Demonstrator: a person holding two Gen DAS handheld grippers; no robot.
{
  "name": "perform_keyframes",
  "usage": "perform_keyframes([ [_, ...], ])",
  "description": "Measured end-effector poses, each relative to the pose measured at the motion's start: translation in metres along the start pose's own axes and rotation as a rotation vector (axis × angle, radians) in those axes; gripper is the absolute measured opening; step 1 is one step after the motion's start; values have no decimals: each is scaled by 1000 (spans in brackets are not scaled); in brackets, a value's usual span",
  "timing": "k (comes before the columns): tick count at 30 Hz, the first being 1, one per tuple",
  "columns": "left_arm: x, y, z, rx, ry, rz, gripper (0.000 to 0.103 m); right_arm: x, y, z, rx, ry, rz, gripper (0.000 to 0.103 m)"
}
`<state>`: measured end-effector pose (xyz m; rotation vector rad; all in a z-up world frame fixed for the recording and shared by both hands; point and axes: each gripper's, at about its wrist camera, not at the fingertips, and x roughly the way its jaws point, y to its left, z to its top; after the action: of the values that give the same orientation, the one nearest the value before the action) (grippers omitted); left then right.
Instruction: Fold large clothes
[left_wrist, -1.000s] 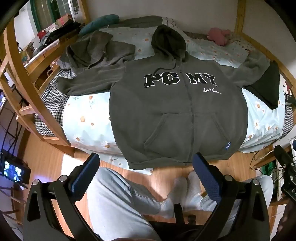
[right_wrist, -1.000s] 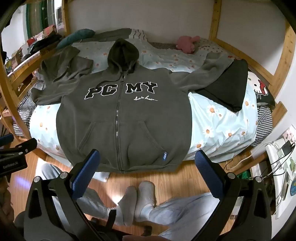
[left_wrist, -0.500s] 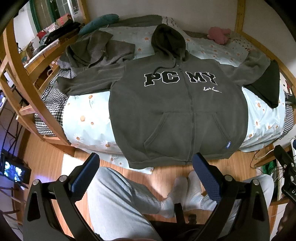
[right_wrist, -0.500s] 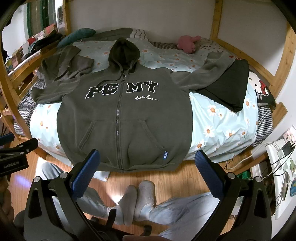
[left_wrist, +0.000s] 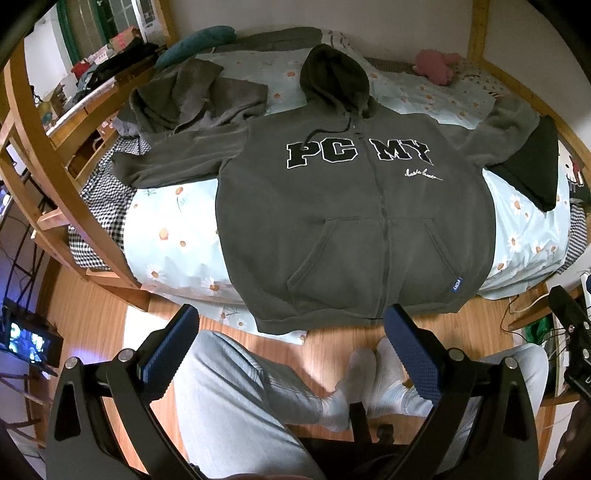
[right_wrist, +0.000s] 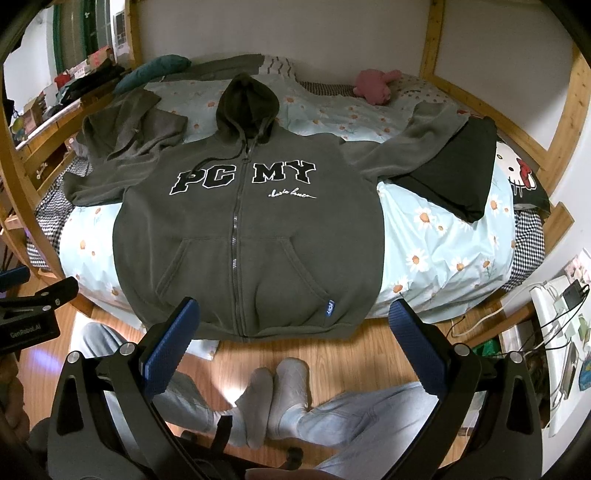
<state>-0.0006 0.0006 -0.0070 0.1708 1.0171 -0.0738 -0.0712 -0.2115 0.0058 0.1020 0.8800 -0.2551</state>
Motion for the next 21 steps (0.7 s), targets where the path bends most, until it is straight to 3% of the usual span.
perform_keyframes([
  [21, 0, 0, -1, 3, 1, -2, 98, -2, -2, 0, 3, 1, -1, 100],
])
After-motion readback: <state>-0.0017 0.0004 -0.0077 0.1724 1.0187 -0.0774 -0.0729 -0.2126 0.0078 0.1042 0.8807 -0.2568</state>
